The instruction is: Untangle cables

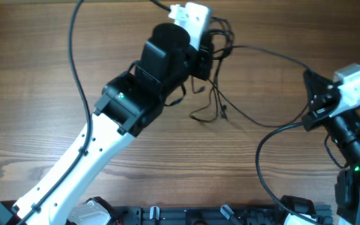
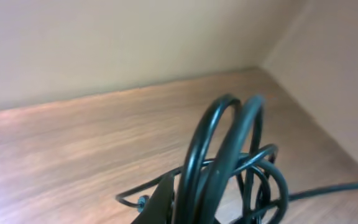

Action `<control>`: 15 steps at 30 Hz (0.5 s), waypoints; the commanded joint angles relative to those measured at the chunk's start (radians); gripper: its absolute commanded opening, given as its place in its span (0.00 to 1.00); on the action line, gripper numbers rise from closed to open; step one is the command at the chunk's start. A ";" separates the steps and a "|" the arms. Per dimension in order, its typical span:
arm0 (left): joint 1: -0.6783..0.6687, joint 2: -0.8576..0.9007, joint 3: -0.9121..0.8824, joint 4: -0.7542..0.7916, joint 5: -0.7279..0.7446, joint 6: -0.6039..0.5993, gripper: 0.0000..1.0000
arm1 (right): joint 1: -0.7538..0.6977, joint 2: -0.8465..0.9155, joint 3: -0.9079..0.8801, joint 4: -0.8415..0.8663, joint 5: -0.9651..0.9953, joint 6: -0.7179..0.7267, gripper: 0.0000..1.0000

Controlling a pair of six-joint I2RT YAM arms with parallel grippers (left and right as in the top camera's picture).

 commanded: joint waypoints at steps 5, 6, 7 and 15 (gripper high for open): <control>0.108 0.004 0.015 -0.098 -0.066 -0.051 0.04 | -0.001 -0.039 0.002 0.001 0.189 0.114 0.04; 0.111 0.004 0.015 -0.100 -0.066 -0.051 0.04 | -0.001 -0.039 0.002 0.001 0.201 0.128 0.04; 0.115 0.004 0.015 -0.104 -0.066 -0.051 0.04 | -0.001 -0.039 0.002 0.001 0.219 0.148 0.04; 0.130 0.004 0.015 -0.120 -0.066 -0.041 0.04 | -0.001 -0.039 0.002 0.000 0.266 0.185 0.04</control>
